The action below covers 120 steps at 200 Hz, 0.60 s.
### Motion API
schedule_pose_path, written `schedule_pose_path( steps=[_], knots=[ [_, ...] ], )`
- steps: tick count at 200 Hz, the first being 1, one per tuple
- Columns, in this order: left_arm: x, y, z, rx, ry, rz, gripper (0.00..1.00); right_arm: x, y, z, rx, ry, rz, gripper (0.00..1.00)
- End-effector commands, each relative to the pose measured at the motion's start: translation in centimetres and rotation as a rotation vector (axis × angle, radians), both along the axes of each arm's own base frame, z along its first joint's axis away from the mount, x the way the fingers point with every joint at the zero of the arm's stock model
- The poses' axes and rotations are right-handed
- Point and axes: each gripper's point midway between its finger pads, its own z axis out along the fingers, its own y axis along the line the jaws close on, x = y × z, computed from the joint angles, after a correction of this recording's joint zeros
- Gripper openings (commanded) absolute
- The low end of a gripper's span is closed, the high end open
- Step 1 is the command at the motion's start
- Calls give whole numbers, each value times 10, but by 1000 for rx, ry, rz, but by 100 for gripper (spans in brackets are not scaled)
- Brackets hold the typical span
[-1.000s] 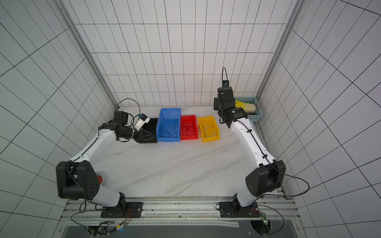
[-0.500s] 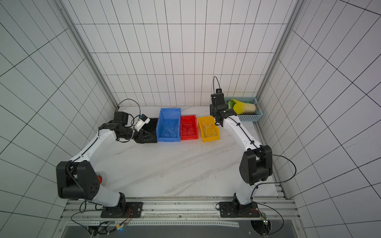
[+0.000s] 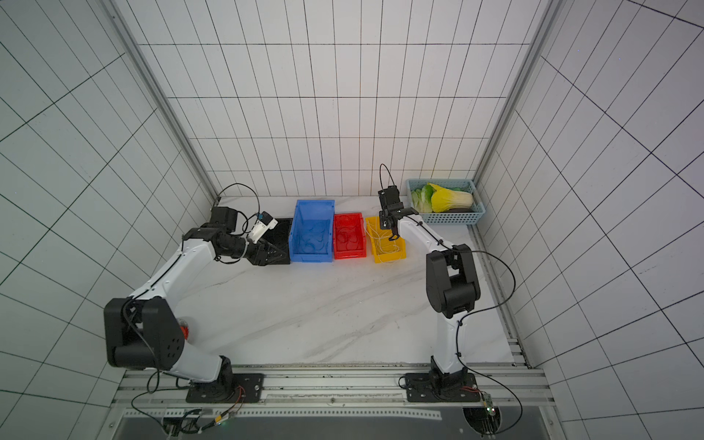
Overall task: Untangle and sort cables by color
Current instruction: Place the cable in the bin.
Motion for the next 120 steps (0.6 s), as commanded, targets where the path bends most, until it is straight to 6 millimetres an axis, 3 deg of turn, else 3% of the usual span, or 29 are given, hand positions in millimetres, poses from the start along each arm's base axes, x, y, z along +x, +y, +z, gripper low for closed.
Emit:
schedule_pose_path(
  steps=[1,76,101,120],
  knots=[
    [-4,-2,0,-2,-8,-18,56,-5,5,-24,12,52,4,0],
    [-4,-2,-1,-3,-5,-18,55,-19,9,-71,1,193,37,0],
    [-5,-2,-2,-1,-2,-18,55,-20,8,-72,-3,209,39,1],
    [-5,-2,-3,2,-1,-16,55,-18,6,-64,-19,202,43,7]
  ],
)
